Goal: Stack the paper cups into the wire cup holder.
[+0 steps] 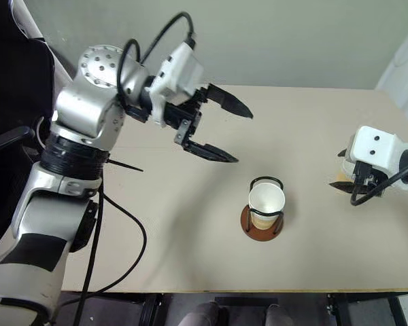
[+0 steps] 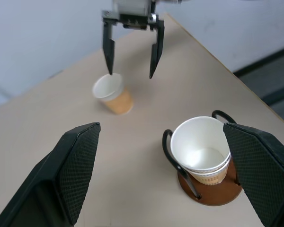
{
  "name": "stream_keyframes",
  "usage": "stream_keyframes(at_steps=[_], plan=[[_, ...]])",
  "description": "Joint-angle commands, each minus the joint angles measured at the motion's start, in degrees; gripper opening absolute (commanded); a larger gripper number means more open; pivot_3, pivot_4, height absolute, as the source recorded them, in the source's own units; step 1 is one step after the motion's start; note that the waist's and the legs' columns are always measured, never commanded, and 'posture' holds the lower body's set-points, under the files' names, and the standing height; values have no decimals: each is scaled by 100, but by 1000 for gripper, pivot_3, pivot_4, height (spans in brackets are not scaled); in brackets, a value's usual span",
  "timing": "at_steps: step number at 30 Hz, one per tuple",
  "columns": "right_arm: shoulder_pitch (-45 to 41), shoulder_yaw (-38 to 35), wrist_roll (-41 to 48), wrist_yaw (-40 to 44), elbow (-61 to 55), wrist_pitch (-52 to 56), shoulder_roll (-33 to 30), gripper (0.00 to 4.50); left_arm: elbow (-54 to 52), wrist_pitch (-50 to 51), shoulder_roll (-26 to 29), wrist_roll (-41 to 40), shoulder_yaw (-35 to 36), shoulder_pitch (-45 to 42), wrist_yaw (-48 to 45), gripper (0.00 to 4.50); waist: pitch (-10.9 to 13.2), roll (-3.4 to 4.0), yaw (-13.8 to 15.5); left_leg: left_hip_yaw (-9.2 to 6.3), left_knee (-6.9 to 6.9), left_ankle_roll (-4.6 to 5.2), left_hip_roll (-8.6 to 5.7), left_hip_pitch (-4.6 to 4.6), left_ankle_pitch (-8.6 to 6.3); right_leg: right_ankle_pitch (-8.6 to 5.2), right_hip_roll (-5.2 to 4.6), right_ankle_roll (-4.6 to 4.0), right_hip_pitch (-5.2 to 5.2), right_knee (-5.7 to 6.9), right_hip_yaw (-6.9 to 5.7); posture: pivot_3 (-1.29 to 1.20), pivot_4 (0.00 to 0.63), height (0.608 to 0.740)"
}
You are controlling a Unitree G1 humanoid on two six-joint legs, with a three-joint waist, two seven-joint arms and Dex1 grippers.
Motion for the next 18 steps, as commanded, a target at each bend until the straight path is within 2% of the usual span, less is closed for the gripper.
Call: stream_keyframes(at_steps=[1, 6, 18], plan=[[-452, 256, -383, 253, 610, -393, 120, 3528, -613, -25, 475, 139, 88, 496, -273, 4461, -1, 2, -31, 4, -2, 0, 0, 6, 0, 0, 2, 0, 0, 3, 1, 0, 150, 740], [-911, 663, -877, 521, 1466, -775, 381, 3528, -1162, 488, 850, -63, 308, 939, -308, 4461, 0, 0, -3, 0, 10, 3, 5, -1, 3, 0, 4, -2, 1, 5, -6, 0, 150, 740], [-1888, 1476, -2186, 805, 3599, -1886, 1129, 3528, -1484, 923, 930, -134, 510, 1059, 22, 4461, -1, 1, -48, 1, 12, 6, 4, 7, 0, 0, 1, -5, 7, 10, -5, 0, 150, 740]])
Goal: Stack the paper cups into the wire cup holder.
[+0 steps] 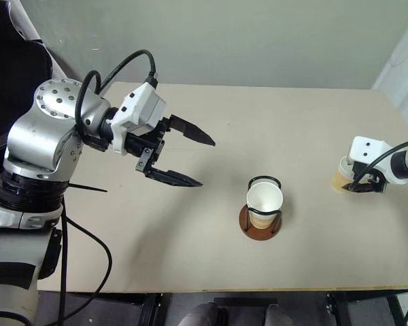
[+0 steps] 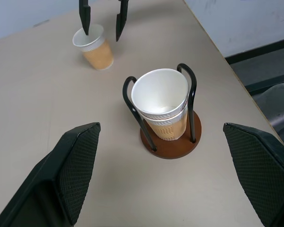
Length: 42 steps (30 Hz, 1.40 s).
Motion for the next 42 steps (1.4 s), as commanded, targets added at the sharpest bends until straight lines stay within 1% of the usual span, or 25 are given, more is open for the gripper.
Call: stream_keyframes(at_steps=[1, 4, 8, 9, 12, 13, 16, 19, 23, 25, 28, 31, 34, 37, 42], plan=[[-264, 95, -342, 70, 552, -360, 89, 3528, -161, 46, 70, -47, 215, -17, 50, 4461, 0, 0, 1, 0, 0, 0, 0, 0, 0, 0, 0, 0, 0, 0, -1, 0, 150, 740], [-385, 172, -573, 115, 880, -596, 182, 2941, -174, 46, 92, -17, 194, 0, 60, 4500, 0, 0, 1, -1, -3, 0, 0, 0, 0, 0, 0, -1, 0, -2, -1, 0, 150, 740], [-454, 103, -542, 297, 918, -564, 302, 1556, -230, 44, 109, 0, 152, 33, 34, 4500, 0, 0, -6, 1, -13, -1, 0, 0, 0, 0, 0, -2, -2, -4, -1, 0, 150, 740], [-458, 84, -540, 329, 911, -554, 309, 1267, -230, 43, 108, 1, 146, 33, 29, 4500, 0, 0, -7, 1, -14, -2, 0, 0, 0, 0, 0, -3, -2, -4, 0, 0, 150, 740], [-395, -36, -415, 515, 684, -388, 247, 205, -193, 17, 94, 23, 127, 25, 12, 4500, 0, 0, -4, 1, -17, -4, 0, 0, 0, -1, 0, -4, -2, -6, -1, 0, 150, 740], [-365, -90, -360, 577, 560, -312, 213, 46, -192, 13, 97, 24, 127, 33, 3, 4500, 0, 0, -5, 0, -17, -4, 0, -1, -1, -1, 0, -4, -2, -7, -1, 0, 150, 740], [-238, -274, -195, 716, 41, -70, 68, 46, -185, -10, 105, 30, 132, 59, -15, 4500, 0, 1, 0, 0, -22, -6, 0, 0, -1, -1, 0, -5, -2, -8, -1, 0, 150, 740], [-61, -574, 49, 845, -838, 277, -165, 46, -184, -7, 119, 15, 141, 71, -40, 4500, 1, 2, 0, -1, -27, -9, 0, -1, -2, -4, 0, -9, -1, -10, -2, 0, 150, 740], [23, -1075, 566, 1003, -2223, 991, -418, 46, -193, 32, 146, -55, 153, 89, -137, 4500, 2, 3, -11, 0, -35, -12, 0, 0, -3, -6, 0, -12, -2, -14, -1, 0, 150, 740], [-138, -1370, 1152, 1172, -3281, 1655, -522, 46, -113, -30, 188, -15, 129, 98, -234, 4500, 2, 4, -15, 0, -37, -15, 1, 0, -3, -8, 0, -16, -3, -14, -2, 0, 150, 740], [-418, -1549, 1870, 1227, -4353, 2538, -565, 46, 34, -110, 192, 41, 117, 72, -299, 4500, 3, 4, -24, 0, -41, -18, 1, 0, -2, -12, 1, -22, -6, -15, -2, 0, 150, 740], [-640, -1510, 2322, 1149, -5032, 3127, -588, 46, 109, -167, 175, 71, 105, 94, -321, 4500, 4, 1, -16, -9, -40, -18, 2, 1, -2, -15, 2, -25, -2, -19, -7, 0, 150, 740], [-638, -1394, 2644, 1091, -5527, 3489, -607, 46, 171, -224, 148, 108, 84, 109, -337, 4500, 4, 1, -14, -11, -37, -18, 1, 1, -2, -14, 2, -24, 6, -36, -7, 0, 150, 740], [-458, -1214, 2859, 1066, -5988, 3658, -612, 46, 261, -295, 125, 153, 51, 73, -379, 4500, 4, 1, -13, -13, -40, -18, 0, 0, -2, -14, 3, -23, 4, -38, -8, 0, 150, 740], [-496, -949, 2984, 965, -6156, 3692, -526, 46, 308, -344, 103, 180, 24, 39, -406, 4500, 4, 1, -21, -14, -45, -18, 1, 0, -2, -15, 3, -22, 0, -38, -9, 0, 150, 740]])
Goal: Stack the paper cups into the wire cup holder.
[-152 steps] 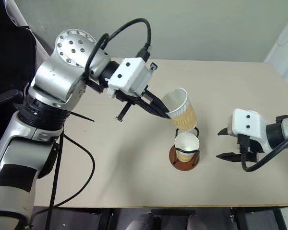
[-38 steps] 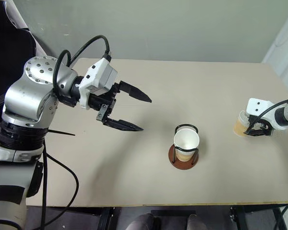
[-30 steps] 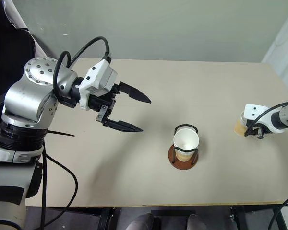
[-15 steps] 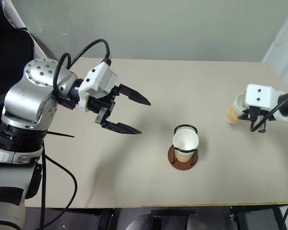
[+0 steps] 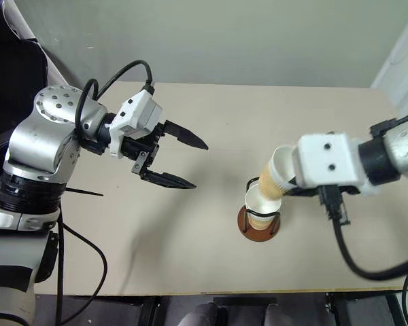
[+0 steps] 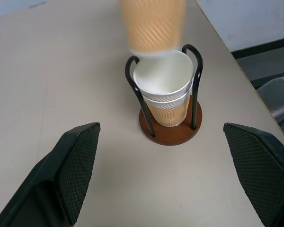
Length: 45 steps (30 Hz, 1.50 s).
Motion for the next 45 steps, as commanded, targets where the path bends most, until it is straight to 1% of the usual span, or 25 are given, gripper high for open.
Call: stream_keyframes(at_steps=[1, 10, 17, 20, 21, 25, 29, 30, 32, 34, 37, 39, 42, 44, 45], plan=[[-102, 135, 77, -115, -83, -27, 24, 46, -42, -103, 27, 32, 67, -99, -148, 4500, 0, 0, 0, 0, 0, 0, 0, 0, 0, 0, 0, 0, 0, -1, 0, 0, 150, 740], [-60, 754, -346, -162, 194, -613, 186, 46, -120, -53, 77, 10, 98, -49, -135, 4500, 0, 0, 1, -1, 1, 1, 0, -1, 1, 0, 0, 0, -1, -1, 0, 0, 150, 740], [50, 964, -666, -119, 375, -1028, 227, 46, -207, -24, 133, 6, 118, 6, -106, 4500, 0, 0, 0, -1, 1, 2, 0, 0, 1, 0, 0, 0, -1, -1, 0, 0, 150, 740], [10, 943, -583, -154, 383, -935, 362, 594, -249, -6, 145, -3, 120, 28, -85, 4500, 0, 0, -3, -1, 1, 2, 1, 0, 1, 0, 0, 0, -1, -1, 0, 0, 150, 740], [-28, 898, -505, -217, 386, -823, 455, 873, -257, -1, 142, -4, 116, 36, -78, 4500, 0, -1, -4, -1, 1, 2, 1, 0, 1, 0, 0, 0, -1, 0, 0, 0, 150, 740], [-236, 547, -59, -609, 441, -173, 897, 2250, -315, 50, 137, -28, 124, 98, -26, 4500, 0, 0, -17, 1, 2, 3, 1, 1, 1, 0, 1, 0, -1, 1, 1, 0, 150, 740], [-396, 132, 212, -1167, 681, 339, 1232, 2250, -405, 165, 126, -86, 191, 208, 105, 4500, 0, -1, -11, 0, 2, 4, 0, 0, 2, 0, 1, 0, -2, -1, 0, 0, 150, 740], [-363, -176, 331, -1482, 856, 591, 1425, 2250, -473, 246, 84, -139, 265, 287, 248, 4500, -1, -2, -11, 0, 2, 4, 0, -1, 2, 0, 1, 0, -2, -3, 0, 0, 150, 740], [-194, -611, 405, -1957, 1065, 845, 1628, 2250, -618, 347, 33, -207, 396, 446, 498, 4500, -2, -3, -9, 0, 3, 4, 1, 1, 2, 0, 2, 0, 2, -6, 0, 0, 150, 740], [124, -941, 365, -2317, 1282, 1003, 1695, 2250, -747, 440, -39, -263, 507, 599, 743, 4500, -3, -5, 12, -1, 3, 5, 0, 1, 3, 0, 1, 0, 2, -6, -1, 0, 150, 740], [1140, -1513, -215, -3121, 2188, 640, 1721, 2250, -922, 707, -217, -407, 761, 905, 1276, 4500, -5, -9, 47, -6, 3, 4, 1, 4, 3, 1, 2, 2, 14, -16, -6, 0, 150, 740], [1513, -1820, -468, -3661, 2696, 344, 1855, 2250, -812, 750, -364, -336, 894, 1057, 1692, 4500, -5, -9, 78, -8, 6, 4, 0, 13, 3, 3, 1, 5, 29, -21, -7, 0, 150, 740], [1688, -2226, -721, -4486, 3372, -36, 2154, 2250, -552, 736, -695, -213, 1183, 1261, 2518, 4500, -5, -4, 58, 5, 1, 3, -1, 16, 3, 6, -1, 10, 16, -5, 4, 0, 150, 740], [1632, -2689, -852, -5268, 4024, -240, 2455, 2250, -293, 703, -1000, -145, 1490, 1428, 3248, 4500, -5, -4, 47, 14, 0, 1, 0, 26, 5, 5, -2, 8, 12, 18, 10, 0, 150, 740], [1654, -2899, -935, -5613, 4347, -433, 2553, 2250, -156, 867, -1189, -256, 1743, 1510, 3636, 4500, -5, -3, 40, 14, -1, -1, 1, 33, 6, 5, -1, 7, 14, 25, 11, 0, 150, 740]])
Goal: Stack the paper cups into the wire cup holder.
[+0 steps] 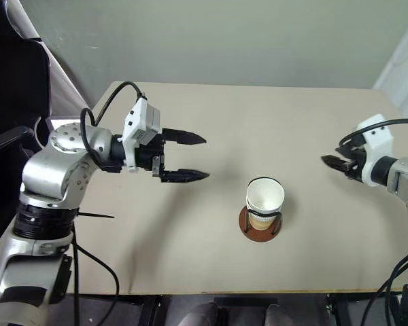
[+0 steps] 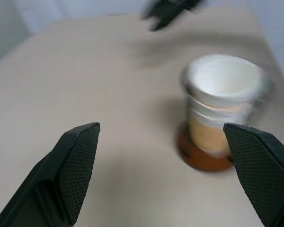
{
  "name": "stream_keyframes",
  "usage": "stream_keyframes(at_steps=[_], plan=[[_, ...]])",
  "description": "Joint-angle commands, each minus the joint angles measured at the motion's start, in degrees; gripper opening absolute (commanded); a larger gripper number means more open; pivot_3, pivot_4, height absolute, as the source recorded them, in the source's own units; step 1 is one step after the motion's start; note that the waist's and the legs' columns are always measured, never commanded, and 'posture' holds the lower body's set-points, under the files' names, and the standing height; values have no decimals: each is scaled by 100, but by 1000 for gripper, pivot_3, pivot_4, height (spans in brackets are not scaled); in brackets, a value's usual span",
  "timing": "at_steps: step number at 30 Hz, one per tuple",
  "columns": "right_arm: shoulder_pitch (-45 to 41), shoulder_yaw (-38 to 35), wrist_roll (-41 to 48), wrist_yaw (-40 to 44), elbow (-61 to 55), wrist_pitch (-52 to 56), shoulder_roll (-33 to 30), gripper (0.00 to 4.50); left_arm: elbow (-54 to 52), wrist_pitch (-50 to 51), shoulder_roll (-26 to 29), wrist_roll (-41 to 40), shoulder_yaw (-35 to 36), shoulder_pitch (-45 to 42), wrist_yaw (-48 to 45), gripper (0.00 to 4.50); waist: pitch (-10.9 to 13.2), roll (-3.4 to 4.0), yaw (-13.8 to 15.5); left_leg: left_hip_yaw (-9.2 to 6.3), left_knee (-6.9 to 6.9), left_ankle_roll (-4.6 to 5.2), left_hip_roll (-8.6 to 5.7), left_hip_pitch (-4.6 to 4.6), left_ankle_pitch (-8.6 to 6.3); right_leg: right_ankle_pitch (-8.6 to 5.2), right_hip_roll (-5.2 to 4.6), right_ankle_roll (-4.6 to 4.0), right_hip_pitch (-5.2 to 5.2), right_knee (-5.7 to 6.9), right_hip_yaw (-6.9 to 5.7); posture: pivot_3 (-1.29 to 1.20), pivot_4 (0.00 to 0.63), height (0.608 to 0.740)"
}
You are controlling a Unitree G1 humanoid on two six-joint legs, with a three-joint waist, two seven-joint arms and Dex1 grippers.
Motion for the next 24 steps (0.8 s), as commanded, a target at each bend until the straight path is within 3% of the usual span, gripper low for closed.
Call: stream_keyframes(at_steps=[1, 8, 15, 24], plan=[[-65, -959, -275, -1240, 869, -612, 237, 2250, 359, 203, -366, -102, 814, 253, 1204, 4500, 0, 0, -6, 0, -1, -1, 0, 9, 1, 0, 0, 0, 4, 3, 0, 0, 150, 740], [-20, -1889, -262, -2683, 1854, -1043, 734, 2250, 923, -127, -692, 367, 1406, 1101, 2786, 4500, -2, 3, -14, 11, -1, -4, 0, 13, 2, -1, 2, -2, -1, 11, 1, 0, 150, 740], [-31, -2054, -178, -3244, 2434, -1545, 912, 2250, 1848, -963, -556, 1088, 1557, 1467, 3825, 4500, -2, 4, -13, 9, 1, -7, 0, 15, 3, 2, 3, -7, -3, 17, 0, 0, 150, 740], [54, -1971, -249, -3722, 2932, -2174, 1069, 2250, 2673, -1328, -704, 1073, 2217, 1542, 4875, 4500, -2, 5, 56, 5, 1, -13, -3, 13, -1, 4, 3, -10, -3, 17, -3, 0, 150, 740]])
